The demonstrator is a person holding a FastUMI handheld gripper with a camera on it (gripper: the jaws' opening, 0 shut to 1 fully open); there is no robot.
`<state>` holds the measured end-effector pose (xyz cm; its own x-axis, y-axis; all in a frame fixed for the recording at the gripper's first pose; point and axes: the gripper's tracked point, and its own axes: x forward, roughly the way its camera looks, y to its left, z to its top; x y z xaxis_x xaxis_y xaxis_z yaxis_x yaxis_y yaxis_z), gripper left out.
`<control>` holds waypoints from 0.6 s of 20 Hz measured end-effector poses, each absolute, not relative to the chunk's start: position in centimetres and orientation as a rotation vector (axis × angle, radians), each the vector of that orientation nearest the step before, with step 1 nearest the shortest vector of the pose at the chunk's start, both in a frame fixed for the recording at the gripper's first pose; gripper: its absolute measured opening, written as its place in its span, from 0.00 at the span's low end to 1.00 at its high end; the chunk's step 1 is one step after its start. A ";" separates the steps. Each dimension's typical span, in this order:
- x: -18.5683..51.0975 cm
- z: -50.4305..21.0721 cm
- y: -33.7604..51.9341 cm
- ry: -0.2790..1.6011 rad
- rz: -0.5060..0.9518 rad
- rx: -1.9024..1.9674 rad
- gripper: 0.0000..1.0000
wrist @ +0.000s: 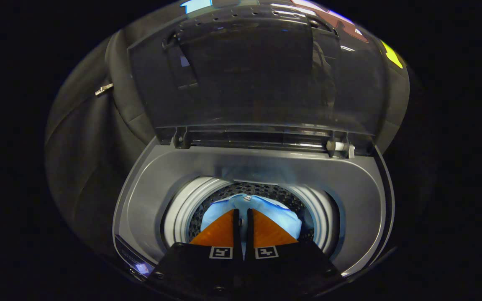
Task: Put the clothes into the washing machine and then close the washing machine lid.
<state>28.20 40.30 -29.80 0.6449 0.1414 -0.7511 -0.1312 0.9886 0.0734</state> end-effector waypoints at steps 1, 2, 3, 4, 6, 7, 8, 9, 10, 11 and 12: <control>28.3 -30.1 40.1 0.857 0.151 0.007 0.05; 28.2 -30.1 39.9 0.860 0.145 0.001 0.05; 28.1 -30.4 39.8 0.867 0.138 0.000 0.07; 28.1 -30.7 39.8 0.873 0.135 0.008 0.09; 27.9 -30.9 39.6 0.887 0.131 0.020 0.19; 28.1 -30.7 39.4 0.876 0.126 0.023 0.20; 28.3 -30.5 39.2 0.861 0.113 0.019 0.34; 28.3 -30.2 39.4 0.853 0.122 0.024 0.47; 28.0 -30.2 39.5 0.855 0.135 0.019 0.61; 27.6 -30.0 39.8 0.861 0.156 0.014 0.74; 27.2 -29.9 40.2 0.865 0.167 0.013 0.88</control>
